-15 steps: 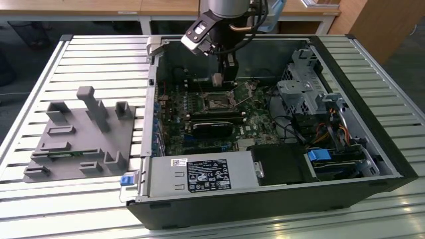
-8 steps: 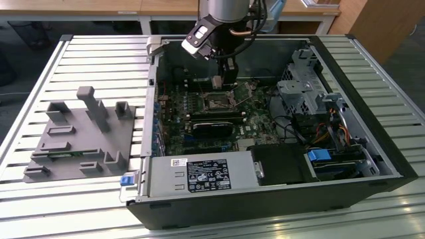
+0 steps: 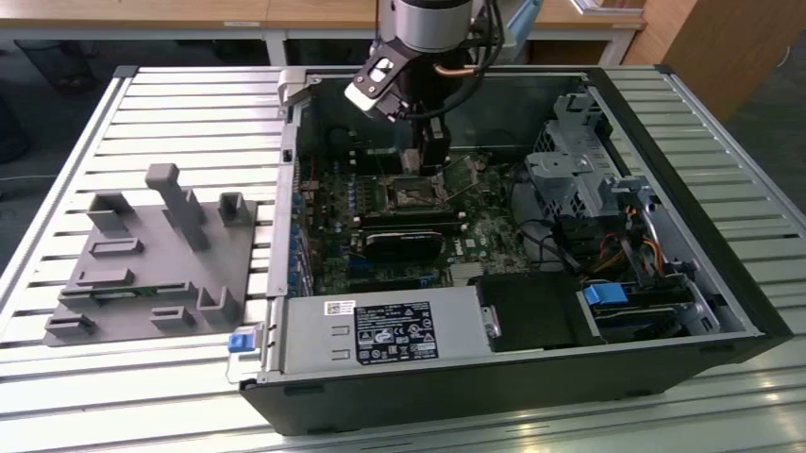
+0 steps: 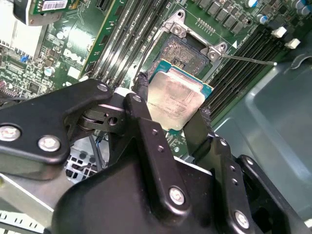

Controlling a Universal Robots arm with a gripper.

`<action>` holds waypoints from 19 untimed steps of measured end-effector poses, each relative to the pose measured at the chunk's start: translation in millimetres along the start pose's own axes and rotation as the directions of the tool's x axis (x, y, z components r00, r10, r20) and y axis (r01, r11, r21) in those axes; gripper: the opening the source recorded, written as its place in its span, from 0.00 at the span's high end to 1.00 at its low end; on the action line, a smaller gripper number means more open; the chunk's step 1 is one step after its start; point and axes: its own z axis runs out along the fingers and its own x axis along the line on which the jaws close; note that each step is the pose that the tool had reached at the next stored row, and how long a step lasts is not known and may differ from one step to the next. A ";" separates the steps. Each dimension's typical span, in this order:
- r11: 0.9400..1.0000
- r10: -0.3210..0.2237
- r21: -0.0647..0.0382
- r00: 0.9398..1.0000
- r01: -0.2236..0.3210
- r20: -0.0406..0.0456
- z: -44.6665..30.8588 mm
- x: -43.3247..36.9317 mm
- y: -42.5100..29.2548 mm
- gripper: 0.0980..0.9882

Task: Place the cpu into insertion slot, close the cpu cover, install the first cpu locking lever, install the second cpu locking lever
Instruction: 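Place the cpu into insertion slot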

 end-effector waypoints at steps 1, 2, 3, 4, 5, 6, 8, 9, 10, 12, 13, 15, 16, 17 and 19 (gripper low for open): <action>1.000 0.000 0.000 1.000 0.000 0.000 1.4 0.0 -0.1 0.50; 1.000 0.000 0.000 1.000 0.000 0.000 2.8 -0.1 -0.2 0.50; 1.000 0.000 0.000 1.000 0.000 0.000 4.0 -0.1 -0.2 0.50; 1.000 0.000 0.000 1.000 0.000 0.000 5.0 -0.1 -0.3 0.50; 1.000 0.000 0.000 1.000 0.000 0.000 5.9 -0.1 -0.3 0.50; 1.000 0.000 0.000 1.000 0.000 0.001 6.9 -0.1 -0.4 0.50; 1.000 0.000 0.000 1.000 0.000 0.001 8.9 -0.2 -0.5 0.50; 1.000 0.000 0.000 1.000 0.000 0.001 10.1 -0.2 -0.6 0.50; 1.000 0.000 0.000 1.000 0.000 0.001 11.8 0.0 -0.7 0.50; 1.000 0.000 0.000 1.000 0.000 0.001 15.3 0.5 -0.8 0.50; 1.000 0.000 0.000 1.000 0.000 0.001 16.8 0.5 -0.9 0.50; 1.000 0.000 0.000 1.000 0.000 0.002 19.1 0.7 -1.0 0.50; 1.000 0.002 0.000 1.000 -0.002 0.002 20.0 0.7 -1.1 0.50; 1.000 0.004 0.000 1.000 -0.004 0.002 20.8 0.7 -1.1 0.50; 1.000 0.006 0.000 1.000 -0.006 0.002 23.5 0.9 -1.3 0.50</action>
